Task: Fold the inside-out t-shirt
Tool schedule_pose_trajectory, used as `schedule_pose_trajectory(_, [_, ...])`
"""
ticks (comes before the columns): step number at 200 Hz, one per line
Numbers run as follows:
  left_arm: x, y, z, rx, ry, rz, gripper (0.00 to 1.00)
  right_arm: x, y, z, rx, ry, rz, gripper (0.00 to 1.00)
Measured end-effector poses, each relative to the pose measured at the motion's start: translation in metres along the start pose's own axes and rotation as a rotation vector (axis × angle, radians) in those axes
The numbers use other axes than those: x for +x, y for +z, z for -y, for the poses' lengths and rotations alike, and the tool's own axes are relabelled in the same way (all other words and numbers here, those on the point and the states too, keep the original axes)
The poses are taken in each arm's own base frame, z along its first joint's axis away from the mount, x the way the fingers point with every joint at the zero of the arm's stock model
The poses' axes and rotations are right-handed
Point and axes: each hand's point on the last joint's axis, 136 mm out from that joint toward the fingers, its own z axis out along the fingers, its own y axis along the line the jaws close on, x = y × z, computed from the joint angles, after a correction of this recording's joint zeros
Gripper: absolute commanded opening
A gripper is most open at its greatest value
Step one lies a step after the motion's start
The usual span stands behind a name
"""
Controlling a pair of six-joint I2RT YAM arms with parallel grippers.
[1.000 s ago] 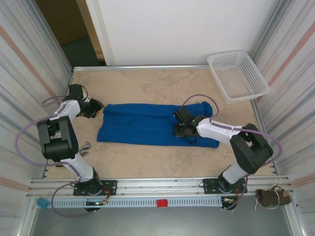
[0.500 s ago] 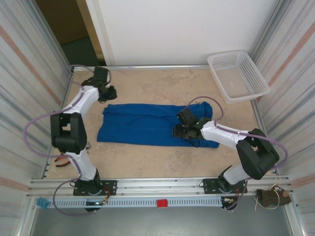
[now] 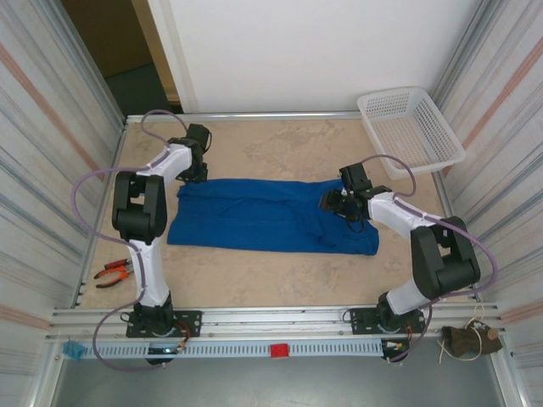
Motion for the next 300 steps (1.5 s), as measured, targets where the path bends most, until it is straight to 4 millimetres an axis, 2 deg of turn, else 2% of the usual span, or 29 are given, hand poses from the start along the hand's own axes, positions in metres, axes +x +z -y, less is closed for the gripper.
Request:
schedule_pose_trajectory(42, [0.003, 0.009, 0.000, -0.020, 0.024, -0.026, 0.24, 0.001, 0.013, 0.006, -0.007, 0.044, -0.018, 0.58])
schedule_pose_trajectory(78, [0.007, 0.017, 0.003, -0.020, 0.033, -0.045, 0.27, 0.013, 0.022, 0.017, 0.009, 0.083, -0.043, 0.58])
schedule_pose_trajectory(136, [0.008, 0.018, 0.004, -0.017, 0.033, -0.047, 0.33, 0.011, 0.023, 0.016, -0.002, 0.110, -0.032, 0.58])
schedule_pose_trajectory(168, [0.012, 0.020, 0.004, -0.018, 0.035, -0.054, 0.26, 0.010, 0.023, 0.017, 0.001, 0.115, -0.031, 0.58])
schedule_pose_trajectory(202, [0.015, 0.023, 0.004, -0.027, 0.042, -0.060, 0.00, 0.010, 0.024, 0.018, 0.001, 0.139, -0.026, 0.58])
schedule_pose_trajectory(245, [0.015, 0.023, 0.003, -0.026, 0.041, -0.056, 0.00, 0.008, 0.024, 0.021, 0.013, 0.167, -0.017, 0.58])
schedule_pose_trajectory(264, [0.012, 0.017, 0.001, 0.013, 0.007, -0.044, 0.00, 0.006, 0.024, 0.024, 0.018, 0.192, -0.011, 0.58])
schedule_pose_trajectory(281, [0.004, 0.005, -0.007, 0.094, -0.090, -0.016, 0.00, 0.004, 0.024, 0.025, 0.020, 0.214, -0.005, 0.58])
schedule_pose_trajectory(300, [-0.008, -0.012, -0.028, 0.218, -0.266, 0.037, 0.00, 0.003, 0.024, 0.026, 0.024, 0.234, -0.001, 0.57])
